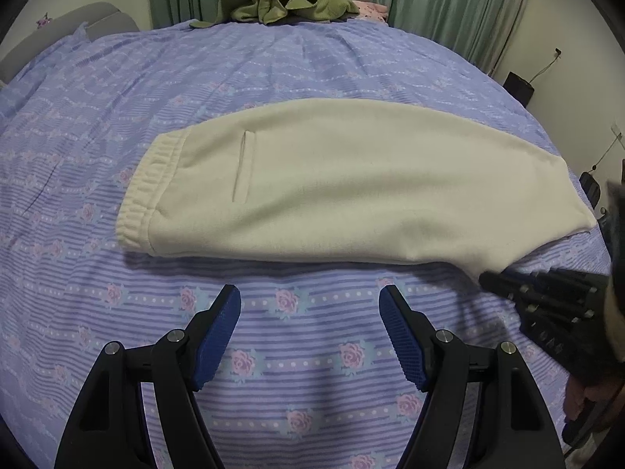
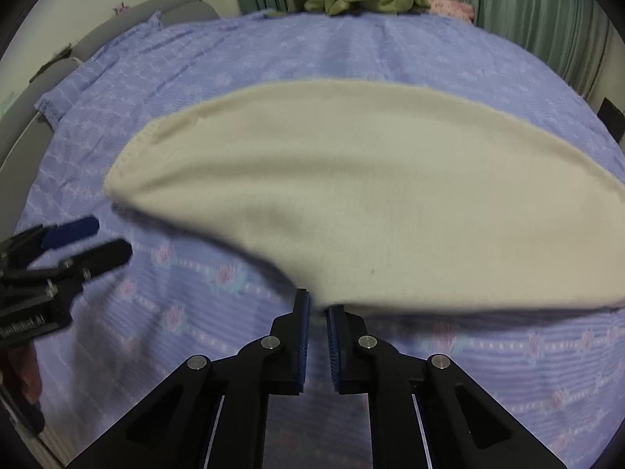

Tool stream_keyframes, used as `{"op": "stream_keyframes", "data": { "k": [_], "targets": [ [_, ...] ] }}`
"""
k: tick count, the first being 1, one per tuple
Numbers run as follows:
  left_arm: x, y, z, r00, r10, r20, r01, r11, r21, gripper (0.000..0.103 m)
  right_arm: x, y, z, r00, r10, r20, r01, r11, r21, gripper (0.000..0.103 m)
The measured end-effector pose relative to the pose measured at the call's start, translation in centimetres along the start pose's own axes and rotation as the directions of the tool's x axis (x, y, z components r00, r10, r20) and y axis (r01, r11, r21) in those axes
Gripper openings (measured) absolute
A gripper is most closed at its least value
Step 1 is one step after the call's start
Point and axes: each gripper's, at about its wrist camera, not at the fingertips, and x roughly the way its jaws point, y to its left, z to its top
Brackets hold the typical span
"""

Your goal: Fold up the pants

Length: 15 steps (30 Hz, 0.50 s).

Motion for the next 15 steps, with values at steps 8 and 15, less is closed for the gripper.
{"op": "stream_keyframes", "data": {
  "k": [8,15],
  "targets": [
    [-2.9,-1.0,-0.5,1.0,0.016,0.002,-0.016,0.999,0.04,0.073,-1.3,-0.3,-1.8,0.998,0.028,-0.055,-0.025,0.998,0.05,0.01],
    [-10.2,-3.0,0.0,0.998,0.027,0.059,-0.03,0.998,0.055,0.084,-13.0,0.4,-1.7,0.995,-0.057,0.086,0.053,0.997,0.055,0.056]
  ]
}}
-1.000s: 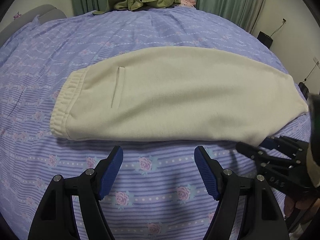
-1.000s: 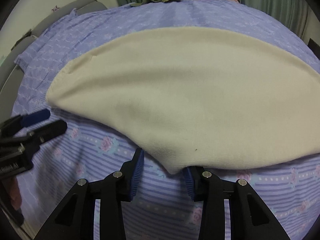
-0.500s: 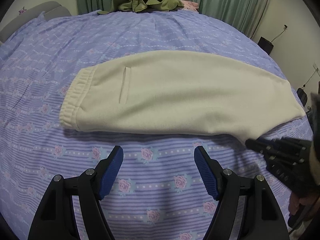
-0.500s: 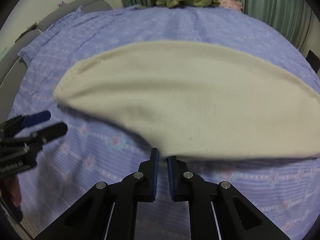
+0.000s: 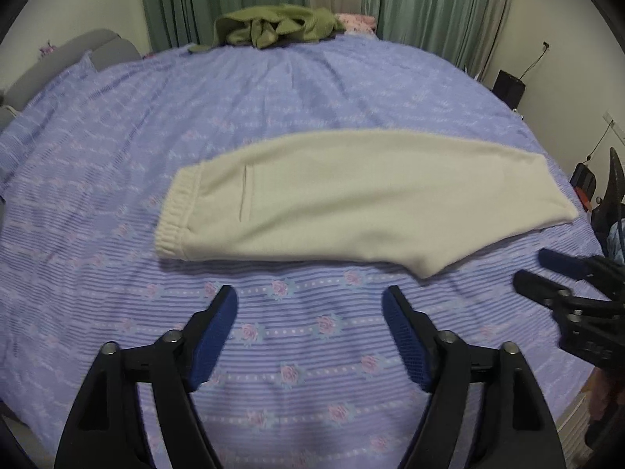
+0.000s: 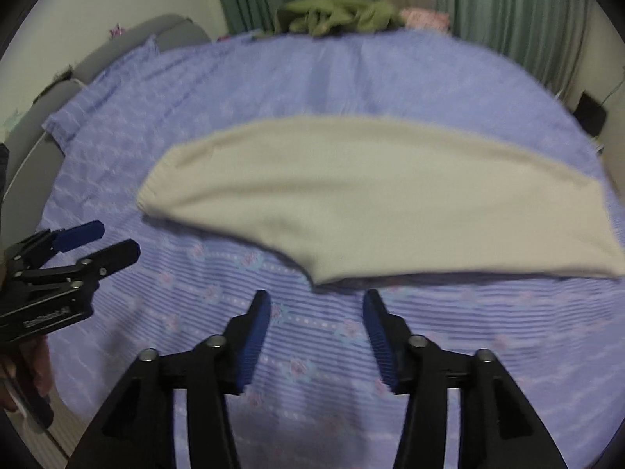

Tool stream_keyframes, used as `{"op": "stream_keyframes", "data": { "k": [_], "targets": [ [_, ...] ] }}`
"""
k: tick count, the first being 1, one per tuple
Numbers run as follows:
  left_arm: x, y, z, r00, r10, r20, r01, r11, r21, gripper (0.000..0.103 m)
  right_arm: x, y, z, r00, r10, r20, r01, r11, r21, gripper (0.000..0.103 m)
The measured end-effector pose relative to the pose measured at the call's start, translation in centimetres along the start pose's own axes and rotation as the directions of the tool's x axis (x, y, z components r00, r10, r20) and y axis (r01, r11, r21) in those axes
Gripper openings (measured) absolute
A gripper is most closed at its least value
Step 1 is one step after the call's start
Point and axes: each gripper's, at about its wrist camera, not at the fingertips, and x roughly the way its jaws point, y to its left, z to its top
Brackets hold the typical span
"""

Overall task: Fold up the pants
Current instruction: 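Open the right gripper and lift both tools away, then move the right tool to the cuff end of the pants strip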

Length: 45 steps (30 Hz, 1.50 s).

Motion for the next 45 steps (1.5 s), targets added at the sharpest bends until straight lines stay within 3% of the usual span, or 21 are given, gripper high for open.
{"op": "stream_keyframes", "data": {
  "k": [2,8,16,19,29,32,40,45],
  "targets": [
    [-2.4,-0.8,0.3,1.0,-0.012,0.027,0.012,1.0,0.0,0.088,-3.6,-0.3,0.2,0.999,-0.025,0.043,0.025,1.0,0.012,0.065],
    [-9.0,-4.6,1.1,0.994,-0.047,0.096,0.046,0.999,0.013,0.096,-12.7,-2.6,-0.2,0.986,-0.08,0.146,0.07,0.995,0.073,0.08],
    [-14.1,-11.9,1.2,0.986,-0.058,0.155,0.055,0.998,0.025,0.102,-19.7,-7.2,-1.4,0.969,-0.141,0.201,0.123,0.987,0.103,0.083],
    [-14.8,-16.3,1.0,0.985,-0.041,0.169,0.036,0.999,0.034,0.102,-21.8,-11.1,-2.2,0.96,-0.167,0.226,0.145,0.983,0.109,0.083],
    [-13.4,-29.3,0.7,0.981,0.05,0.187,-0.035,0.996,-0.087,0.102,-23.2,-25.8,-3.9,0.971,-0.076,0.229,0.062,0.996,0.068,0.083],
    [-12.3,-32.0,1.1,0.985,0.044,0.17,-0.027,0.994,-0.103,0.102,-22.9,-30.4,-3.8,0.976,-0.076,0.206,0.061,0.995,0.075,0.083],
    [-7.0,-38.9,4.9,0.984,0.034,0.177,-0.033,0.999,-0.008,0.102,-19.7,-39.7,-3.0,0.971,-0.124,0.205,0.091,0.982,0.167,0.083],
    [-0.6,-42.6,7.8,0.984,0.019,0.175,-0.03,0.998,0.06,0.102,-14.1,-45.0,-1.9,0.966,-0.168,0.195,0.114,0.958,0.262,0.083]
  ]
}}
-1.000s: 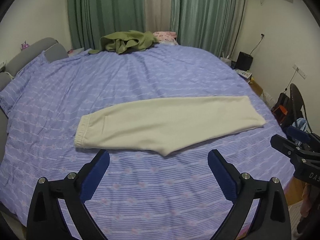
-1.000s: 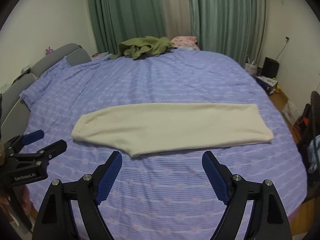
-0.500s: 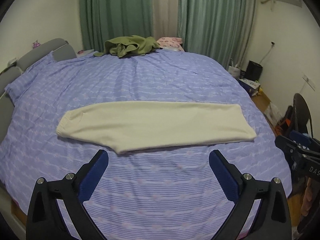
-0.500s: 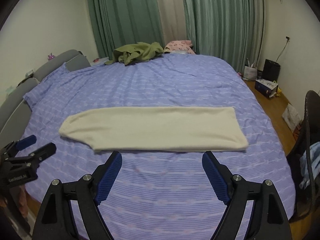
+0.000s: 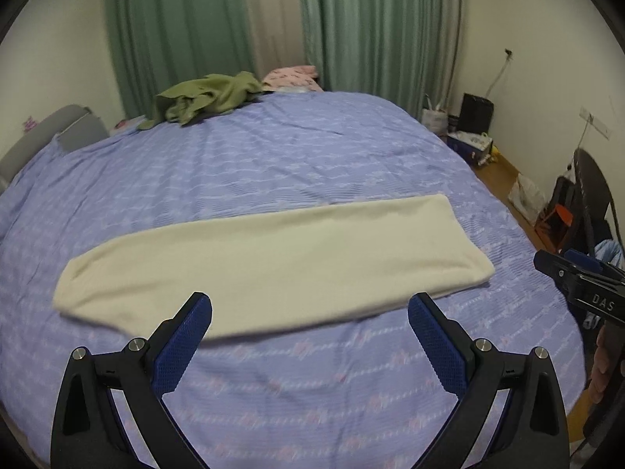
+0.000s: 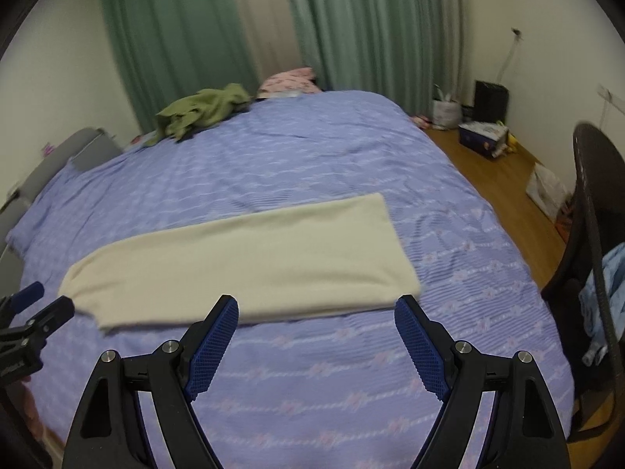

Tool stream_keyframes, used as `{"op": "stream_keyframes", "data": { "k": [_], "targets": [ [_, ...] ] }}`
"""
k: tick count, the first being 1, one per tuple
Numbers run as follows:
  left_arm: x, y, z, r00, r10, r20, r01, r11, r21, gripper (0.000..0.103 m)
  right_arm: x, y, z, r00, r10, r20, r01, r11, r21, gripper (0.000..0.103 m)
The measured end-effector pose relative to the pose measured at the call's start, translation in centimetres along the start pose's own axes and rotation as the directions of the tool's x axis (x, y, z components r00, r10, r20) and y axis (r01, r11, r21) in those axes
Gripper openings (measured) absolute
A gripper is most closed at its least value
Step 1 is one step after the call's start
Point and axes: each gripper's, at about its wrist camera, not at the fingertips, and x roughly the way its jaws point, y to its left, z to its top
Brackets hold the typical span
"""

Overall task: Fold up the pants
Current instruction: 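Move the right tool to the cuff end of the pants strip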

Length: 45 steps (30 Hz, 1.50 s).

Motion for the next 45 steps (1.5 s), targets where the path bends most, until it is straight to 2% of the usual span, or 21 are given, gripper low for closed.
{"op": "stream_keyframes", "data": {
  "k": [5,12,17,22,25,30,32,35,38,43,45],
  "targets": [
    [6.6,-3.1,1.2,0.999,-0.039,-0.024,0.039,0.999,0.037,0.102,6.7,-4.9,0.4,0.999,-0.015,-0.031,0.018,0.994,0.104,0.083],
    [15.2,-6.4,0.9,0.995,-0.03,-0.098,0.04,0.994,0.098,0.102,15.7,-10.4,-1.0,0.991,-0.052,-0.123,0.073,0.982,0.172,0.082],
    [18.9,-8.6,0.4,0.99,-0.03,-0.14,0.05,0.989,0.138,0.102,20.9,-13.1,-2.1,0.98,-0.029,-0.197,0.074,0.971,0.226,0.069],
    [20.3,-9.7,0.1,0.988,-0.042,-0.149,0.066,0.985,0.16,0.102,23.8,-15.4,-3.3,0.974,0.026,-0.225,0.053,0.939,0.339,0.068],
    [20.9,-9.9,0.1,0.988,-0.042,-0.15,0.066,0.984,0.165,0.102,24.1,-15.8,-3.9,0.977,0.047,-0.207,0.035,0.925,0.377,0.068],
    [21.9,-9.8,0.2,0.983,-0.049,-0.178,0.073,0.988,0.132,0.102,24.6,-15.2,-4.2,0.976,0.061,-0.209,0.022,0.928,0.373,0.066],
    [21.9,-9.6,0.2,0.982,-0.06,-0.182,0.081,0.99,0.112,0.102,24.3,-15.1,-4.7,0.975,0.094,-0.2,-0.007,0.918,0.397,0.063],
    [21.8,-9.6,0.1,0.98,-0.072,-0.184,0.094,0.989,0.11,0.102,23.2,-15.5,-6.2,0.976,0.151,-0.159,-0.058,0.879,0.474,0.059],
    [21.9,-10.0,0.1,0.981,-0.071,-0.182,0.095,0.987,0.131,0.102,23.3,-15.6,-6.9,0.976,0.169,-0.135,-0.075,0.848,0.524,0.058],
    [21.6,-10.3,0.5,0.982,-0.076,-0.175,0.099,0.987,0.124,0.102,25.7,-15.1,-4.7,0.975,0.154,-0.162,-0.055,0.867,0.496,0.057],
    [21.4,-10.2,0.6,0.981,-0.079,-0.177,0.101,0.988,0.119,0.102,26.1,-15.0,-4.0,0.974,0.147,-0.171,-0.044,0.867,0.496,0.054]
  ]
}}
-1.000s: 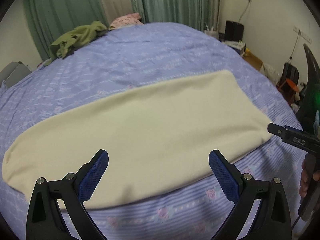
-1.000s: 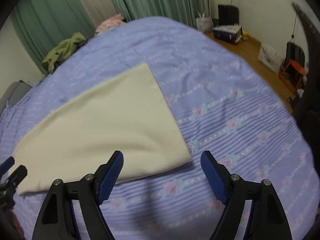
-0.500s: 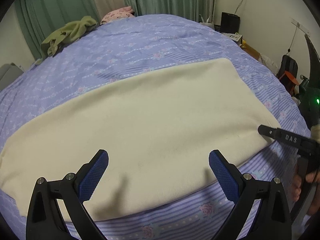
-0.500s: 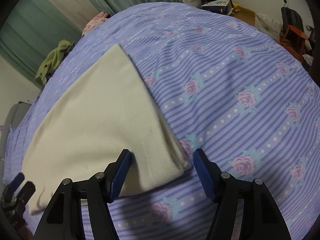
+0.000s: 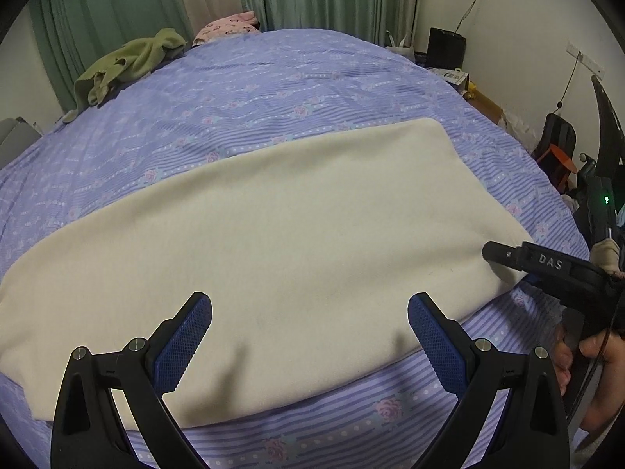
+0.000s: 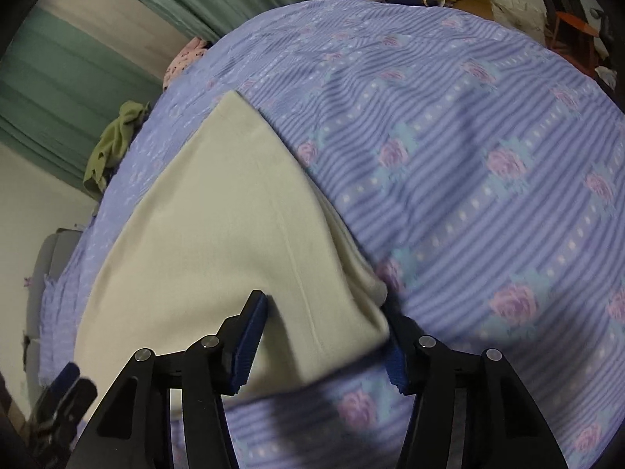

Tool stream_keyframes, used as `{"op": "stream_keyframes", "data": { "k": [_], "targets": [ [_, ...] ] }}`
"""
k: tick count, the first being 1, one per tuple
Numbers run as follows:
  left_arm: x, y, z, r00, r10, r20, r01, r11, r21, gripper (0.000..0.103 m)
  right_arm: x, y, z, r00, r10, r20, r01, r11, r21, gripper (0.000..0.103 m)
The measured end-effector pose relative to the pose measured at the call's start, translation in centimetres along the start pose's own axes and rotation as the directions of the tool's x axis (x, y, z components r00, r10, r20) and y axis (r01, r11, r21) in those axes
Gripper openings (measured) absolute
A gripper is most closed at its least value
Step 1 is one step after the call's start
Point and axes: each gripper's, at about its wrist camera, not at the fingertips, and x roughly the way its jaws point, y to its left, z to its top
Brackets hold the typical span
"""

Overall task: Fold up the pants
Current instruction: 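Move the right tool to the cuff end of the pants strip, then grasp the cuff end with the right gripper and fold it toward the waistband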

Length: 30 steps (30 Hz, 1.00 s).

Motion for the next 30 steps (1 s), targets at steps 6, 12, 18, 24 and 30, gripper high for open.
{"op": "stream_keyframes", "data": {
  "k": [6,12,18,24,30],
  "targets": [
    [-1.6,1.1,0.0,1.0,0.008,0.016,-0.008,1.0,0.001,0.102,-2.5,1.8,0.6,0.999,-0.004,0.047,0.004,1.0,-0.002,0.025],
    [-5.2,5.8,-1.2,1.0,0.026,0.009,-0.025,0.996,-0.09,0.102,-7.5,9.6,1.1,0.986,-0.027,0.163,0.062,0.974,-0.217,0.023],
    [-10.1,12.5,-3.5,0.999,0.047,0.019,-0.042,0.974,-0.225,0.102,-11.0,20.6,0.0,0.979,0.055,0.194,0.041,0.89,-0.454,0.023],
    [-14.4,19.3,-6.9,0.993,0.112,0.035,-0.096,0.945,-0.312,0.102,-10.2,31.7,-5.3,0.985,0.102,0.142,0.02,0.743,-0.669,0.023],
    [-16.6,25.5,-10.9,0.985,0.17,0.015,-0.151,0.913,-0.38,0.102,-6.4,39.4,-12.1,0.995,0.094,0.018,-0.044,0.61,-0.791,0.023]
  ]
}}
